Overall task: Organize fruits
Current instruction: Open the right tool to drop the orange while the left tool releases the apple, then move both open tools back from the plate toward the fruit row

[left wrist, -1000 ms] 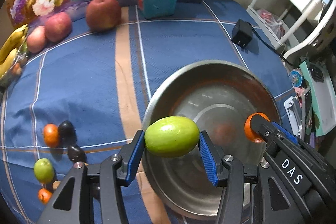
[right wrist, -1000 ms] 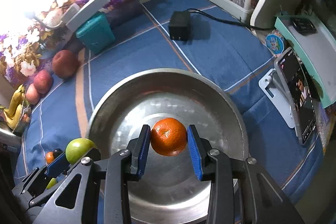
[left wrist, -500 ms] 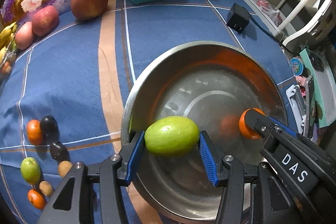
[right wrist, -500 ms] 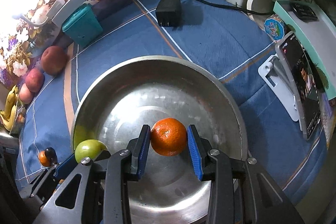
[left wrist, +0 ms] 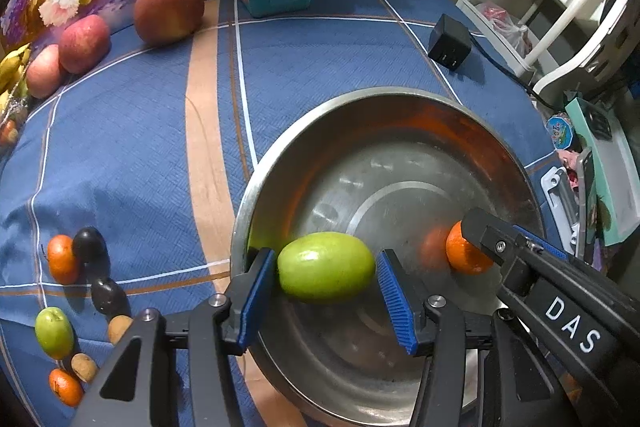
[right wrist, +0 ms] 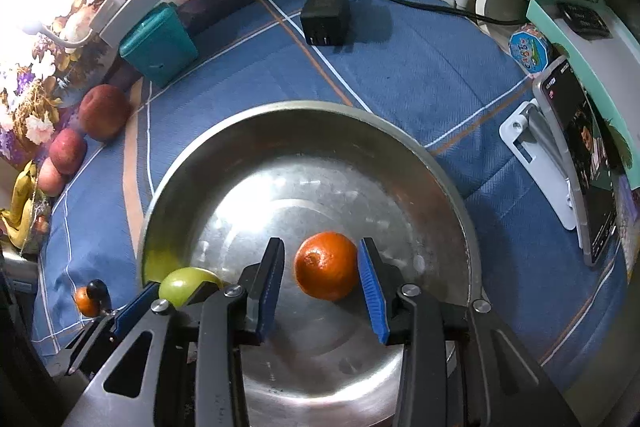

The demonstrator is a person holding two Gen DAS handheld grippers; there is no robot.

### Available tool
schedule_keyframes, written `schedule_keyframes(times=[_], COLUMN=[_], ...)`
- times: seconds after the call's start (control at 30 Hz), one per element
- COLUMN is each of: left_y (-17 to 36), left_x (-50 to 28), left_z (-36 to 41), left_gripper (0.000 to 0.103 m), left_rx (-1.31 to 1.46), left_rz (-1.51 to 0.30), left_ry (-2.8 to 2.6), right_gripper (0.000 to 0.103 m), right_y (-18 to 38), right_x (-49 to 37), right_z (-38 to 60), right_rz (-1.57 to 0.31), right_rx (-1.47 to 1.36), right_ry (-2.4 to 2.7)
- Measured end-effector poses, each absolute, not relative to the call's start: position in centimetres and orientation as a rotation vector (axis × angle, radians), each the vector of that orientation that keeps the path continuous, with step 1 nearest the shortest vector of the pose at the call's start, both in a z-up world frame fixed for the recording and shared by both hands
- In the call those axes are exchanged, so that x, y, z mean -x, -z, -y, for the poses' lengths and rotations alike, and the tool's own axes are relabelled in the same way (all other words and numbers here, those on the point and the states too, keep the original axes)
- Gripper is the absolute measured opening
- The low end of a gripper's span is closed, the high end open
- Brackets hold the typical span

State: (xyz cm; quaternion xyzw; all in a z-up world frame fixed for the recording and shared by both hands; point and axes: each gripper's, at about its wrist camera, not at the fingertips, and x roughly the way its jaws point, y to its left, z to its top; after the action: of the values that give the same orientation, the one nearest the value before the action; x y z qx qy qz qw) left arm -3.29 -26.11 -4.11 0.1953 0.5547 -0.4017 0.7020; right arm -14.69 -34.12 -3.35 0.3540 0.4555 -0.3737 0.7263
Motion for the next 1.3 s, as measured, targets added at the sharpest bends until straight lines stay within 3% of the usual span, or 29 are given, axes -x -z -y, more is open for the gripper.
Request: schedule_keyframes(times=[0.23,0.7,1.3], left_y=[3.5,1.0,-1.1], left_x=[3.7,3.0,-3.9], left_z=[26.3,24.8,17.8], left_gripper=[0.063,0.063,0.063], left_rx=[-0.458,-0.414,-0.258], left_rz=[-1.221,-1.210,-1.199], left_ry=[0.892,0.875,0.606], right_gripper=[0.044,0.044,0.044], right_y=[3.3,0.7,0.1], right_x=[14.6,15.2,14.5], right_z=[34.1,33.8,32.6], right_rz=[-1.013,-0.958,-0.974], right_rx=[-0.771,-0.740,-0.720], right_ry=[0.823,0.822,0.777])
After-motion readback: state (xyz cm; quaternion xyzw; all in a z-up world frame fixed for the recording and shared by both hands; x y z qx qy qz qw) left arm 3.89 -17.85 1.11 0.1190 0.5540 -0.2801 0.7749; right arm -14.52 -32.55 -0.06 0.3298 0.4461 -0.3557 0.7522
